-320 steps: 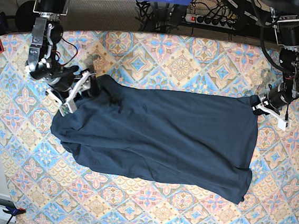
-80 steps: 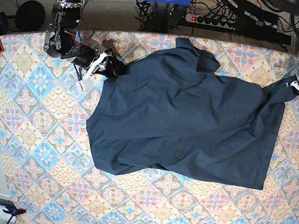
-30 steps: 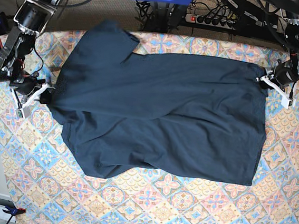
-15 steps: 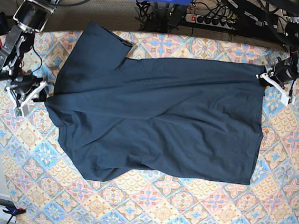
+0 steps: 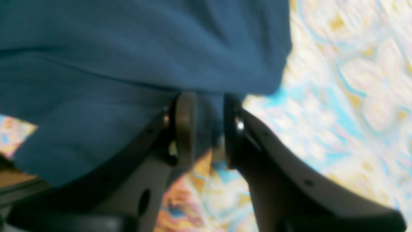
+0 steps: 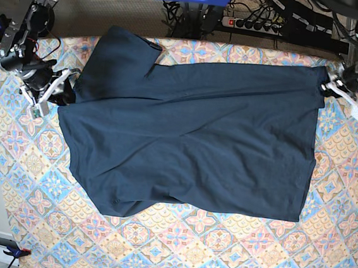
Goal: Layout the t-shirt on the table in an organized manner, then fold the t-shirt properly
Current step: 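Pull the shirt taut between both grippers to straighten it, then release the shirt with the left gripper and grasp the hem corner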
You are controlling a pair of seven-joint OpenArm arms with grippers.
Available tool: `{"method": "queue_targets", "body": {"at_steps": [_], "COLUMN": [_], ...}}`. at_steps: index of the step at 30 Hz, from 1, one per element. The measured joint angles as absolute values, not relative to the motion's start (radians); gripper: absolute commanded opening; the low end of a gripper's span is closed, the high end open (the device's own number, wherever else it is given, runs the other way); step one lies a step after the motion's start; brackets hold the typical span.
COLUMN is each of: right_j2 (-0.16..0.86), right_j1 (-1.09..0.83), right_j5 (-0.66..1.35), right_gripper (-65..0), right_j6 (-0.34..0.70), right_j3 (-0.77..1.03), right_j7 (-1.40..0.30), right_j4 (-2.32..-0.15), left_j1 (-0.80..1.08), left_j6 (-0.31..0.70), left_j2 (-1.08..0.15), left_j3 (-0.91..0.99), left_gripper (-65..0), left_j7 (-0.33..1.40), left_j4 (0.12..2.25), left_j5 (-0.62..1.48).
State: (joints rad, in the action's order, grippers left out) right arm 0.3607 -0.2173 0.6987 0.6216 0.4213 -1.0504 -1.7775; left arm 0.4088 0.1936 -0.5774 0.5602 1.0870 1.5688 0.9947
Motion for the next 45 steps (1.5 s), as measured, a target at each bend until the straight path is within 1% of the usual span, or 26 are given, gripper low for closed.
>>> {"method": "queue_targets", "body": {"at_steps": [4, 7, 9, 12, 17, 18, 20, 25, 30, 45], "right_j2": [0.355, 0.361, 0.361, 0.356, 0.361, 0.360, 0.356, 0.358, 0.358, 0.358], "right_j1": [-0.218, -0.216, -0.216, -0.216, -0.216, -0.216, -0.215, -0.216, -0.216, -0.216], "right_j5": [0.716, 0.718, 0.712, 0.725, 0.715, 0.715, 0.719, 0.715, 0.715, 0.716], "right_gripper": [-50.4, -50.4, -50.4, -50.4, -50.4, -50.4, -50.4, -50.4, -50.4, -50.4], "right_j6": [0.621, 0.621, 0.621, 0.622, 0.620, 0.621, 0.622, 0.621, 0.621, 0.621], "right_j3": [0.373, 0.334, 0.314, 0.301, 0.303, 0.303, 0.302, 0.306, 0.307, 0.307], "right_j7": [-1.055, -1.048, -1.052, -1.045, -1.047, -1.047, -1.044, -1.047, -1.047, -1.047], "right_j4": [-1.797, -1.799, -1.799, -1.799, -1.798, -1.798, -1.798, -1.798, -1.798, -1.798], "left_j1": [0.382, 0.267, 0.179, 0.029, -0.245, -0.284, -0.331, -0.345, -0.350, -0.347], "left_j6": [0.193, 0.195, 0.196, 0.193, 0.191, 0.191, 0.189, 0.187, 0.190, 0.186], "left_j2": [-0.617, -0.605, -0.603, -0.565, -0.477, -0.466, -0.447, -0.393, -0.380, -0.437], "left_j3": [0.618, 0.657, 0.645, 0.589, 0.529, 0.517, 0.489, 0.384, 0.323, 0.325], "left_gripper": [-45.3, -42.6, -41.2, -39.1, -35.4, -35.2, -34.9, -34.9, -34.9, -34.8], "left_j7": [1.103, 1.097, 1.100, 1.094, 1.094, 1.074, 0.970, 0.846, 0.735, 0.718], "left_j4": [1.567, 1.559, 1.552, 1.491, 1.236, 1.192, 1.130, 1.040, 0.936, 0.934], "left_j5": [1.135, 1.121, 1.060, 0.952, 0.757, 0.729, 0.705, 0.643, 0.627, 0.677]}}
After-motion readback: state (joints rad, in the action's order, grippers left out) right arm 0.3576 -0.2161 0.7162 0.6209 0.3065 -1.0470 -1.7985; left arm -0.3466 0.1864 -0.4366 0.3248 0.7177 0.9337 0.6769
